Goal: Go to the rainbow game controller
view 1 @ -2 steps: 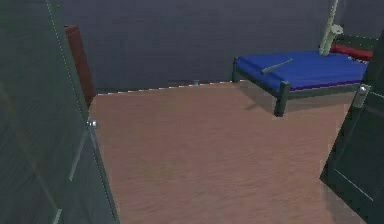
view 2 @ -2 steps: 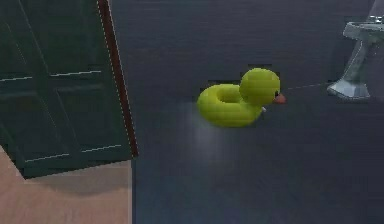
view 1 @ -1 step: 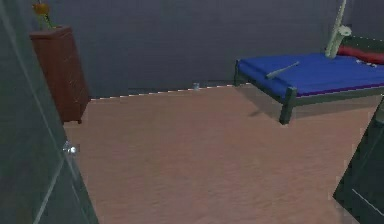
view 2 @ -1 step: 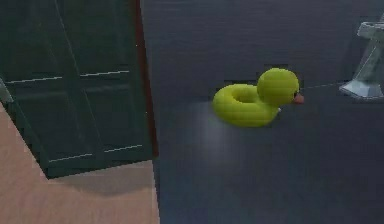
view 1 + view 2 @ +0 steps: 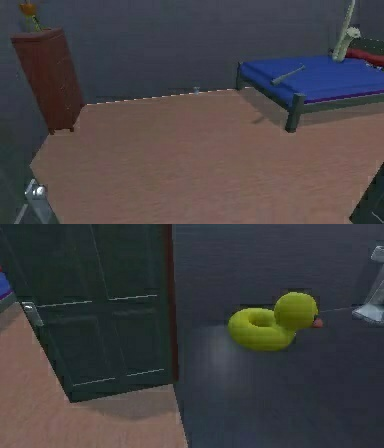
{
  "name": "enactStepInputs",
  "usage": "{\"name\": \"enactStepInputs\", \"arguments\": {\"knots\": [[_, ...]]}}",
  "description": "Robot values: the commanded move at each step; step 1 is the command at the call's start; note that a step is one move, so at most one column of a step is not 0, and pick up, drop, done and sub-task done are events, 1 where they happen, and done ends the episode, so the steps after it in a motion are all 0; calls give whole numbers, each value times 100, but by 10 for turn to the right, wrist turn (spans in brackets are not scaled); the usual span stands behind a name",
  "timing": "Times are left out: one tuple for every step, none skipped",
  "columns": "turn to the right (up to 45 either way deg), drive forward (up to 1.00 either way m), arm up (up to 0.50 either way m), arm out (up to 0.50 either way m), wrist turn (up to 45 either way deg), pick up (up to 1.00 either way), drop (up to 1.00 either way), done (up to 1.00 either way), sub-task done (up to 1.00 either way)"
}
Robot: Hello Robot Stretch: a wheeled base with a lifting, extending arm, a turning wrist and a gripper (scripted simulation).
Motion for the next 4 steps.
{"name": "enactStepInputs", "arguments": {"knots": [[450, 0, 0, 0, 0, 0, 0, 0, 0], [300, 0, 0, 0, 0, 0, 0, 0, 0], [0, 10, 0, 0, 0, 0, 0, 0, 0], [-450, 0, 0, 0, 0, 0, 0, 0, 0]]}}
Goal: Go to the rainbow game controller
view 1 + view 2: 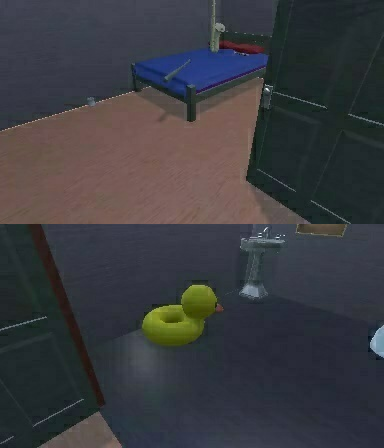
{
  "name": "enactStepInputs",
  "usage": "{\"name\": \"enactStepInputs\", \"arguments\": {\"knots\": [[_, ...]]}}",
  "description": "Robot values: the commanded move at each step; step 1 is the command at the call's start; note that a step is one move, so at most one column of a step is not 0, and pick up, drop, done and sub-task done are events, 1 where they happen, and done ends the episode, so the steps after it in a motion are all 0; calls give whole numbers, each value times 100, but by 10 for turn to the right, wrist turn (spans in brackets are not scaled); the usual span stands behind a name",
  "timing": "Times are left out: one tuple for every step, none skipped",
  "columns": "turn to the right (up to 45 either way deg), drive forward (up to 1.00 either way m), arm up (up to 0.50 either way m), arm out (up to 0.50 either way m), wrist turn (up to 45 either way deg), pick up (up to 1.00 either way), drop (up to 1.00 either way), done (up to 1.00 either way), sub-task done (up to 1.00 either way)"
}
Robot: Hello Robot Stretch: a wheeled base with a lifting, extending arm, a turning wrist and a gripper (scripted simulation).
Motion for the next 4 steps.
{"name": "enactStepInputs", "arguments": {"knots": [[-60, 0, 0, 0, 0, 0, 0, 0, 0], [0, 100, 0, 0, 0, 0, 0, 0, 0], [-60, 0, 0, 0, 0, 0, 0, 0, 0], [0, 10, 0, 0, 0, 0, 0, 0, 0]]}}
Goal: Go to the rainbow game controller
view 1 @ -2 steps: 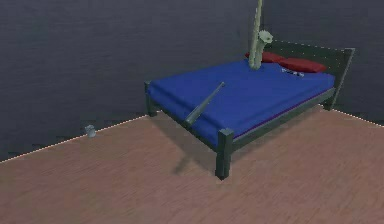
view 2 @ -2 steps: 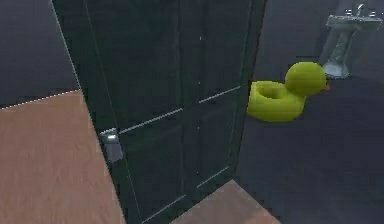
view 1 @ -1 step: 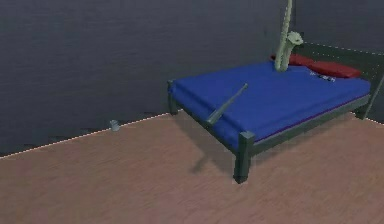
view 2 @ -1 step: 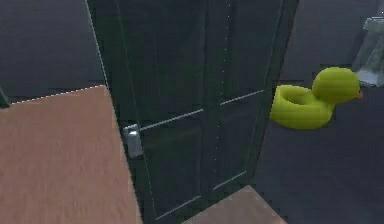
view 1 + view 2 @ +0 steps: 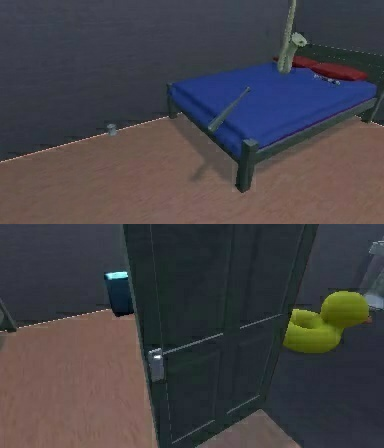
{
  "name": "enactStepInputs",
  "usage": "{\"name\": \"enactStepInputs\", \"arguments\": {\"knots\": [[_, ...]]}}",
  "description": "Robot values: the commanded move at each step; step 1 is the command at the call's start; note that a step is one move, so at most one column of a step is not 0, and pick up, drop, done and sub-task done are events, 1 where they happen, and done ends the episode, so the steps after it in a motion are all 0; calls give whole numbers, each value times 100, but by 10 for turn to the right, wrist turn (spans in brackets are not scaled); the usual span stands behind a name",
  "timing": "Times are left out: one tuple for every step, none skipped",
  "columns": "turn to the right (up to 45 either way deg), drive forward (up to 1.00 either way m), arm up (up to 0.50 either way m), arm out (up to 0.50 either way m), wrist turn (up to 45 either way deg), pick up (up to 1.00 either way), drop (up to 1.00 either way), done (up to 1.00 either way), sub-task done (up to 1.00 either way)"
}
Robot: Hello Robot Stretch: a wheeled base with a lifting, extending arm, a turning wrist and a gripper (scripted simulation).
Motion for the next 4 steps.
{"name": "enactStepInputs", "arguments": {"knots": [[120, 0, 0, 0, 0, 0, 0, 0, 0], [0, 60, 0, 0, 0, 0, 0, 0, 0], [360, 0, 0, 0, 0, 0, 0, 0, 0], [0, 5, 0, 0, 0, 0, 0, 0, 0]]}}
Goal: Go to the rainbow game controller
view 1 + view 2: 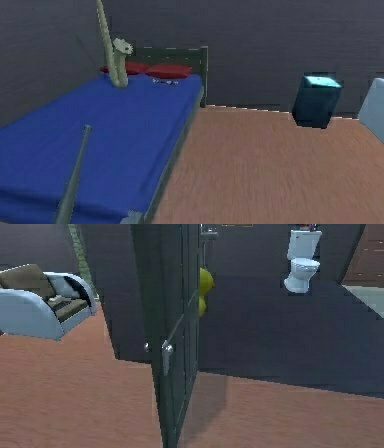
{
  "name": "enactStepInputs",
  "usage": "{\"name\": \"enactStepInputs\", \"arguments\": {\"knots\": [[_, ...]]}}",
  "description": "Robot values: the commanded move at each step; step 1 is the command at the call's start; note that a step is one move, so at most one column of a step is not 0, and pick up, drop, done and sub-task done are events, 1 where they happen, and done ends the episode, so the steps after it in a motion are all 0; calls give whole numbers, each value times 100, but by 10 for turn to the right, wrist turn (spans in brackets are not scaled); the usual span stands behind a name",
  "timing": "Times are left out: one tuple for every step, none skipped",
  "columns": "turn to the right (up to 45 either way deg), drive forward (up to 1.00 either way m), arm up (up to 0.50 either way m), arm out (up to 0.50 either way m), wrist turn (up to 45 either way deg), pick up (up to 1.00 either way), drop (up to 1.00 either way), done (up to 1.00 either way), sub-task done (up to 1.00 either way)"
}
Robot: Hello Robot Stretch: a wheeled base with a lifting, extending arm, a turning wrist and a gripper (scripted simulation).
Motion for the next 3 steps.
{"name": "enactStepInputs", "arguments": {"knots": [[90, 0, 0, 0, 0, 0, 0, 0, 0], [0, 45, 0, 0, 0, 0, 0, 0, 0], [450, 0, 0, 0, 0, 0, 0, 0, 0]]}}
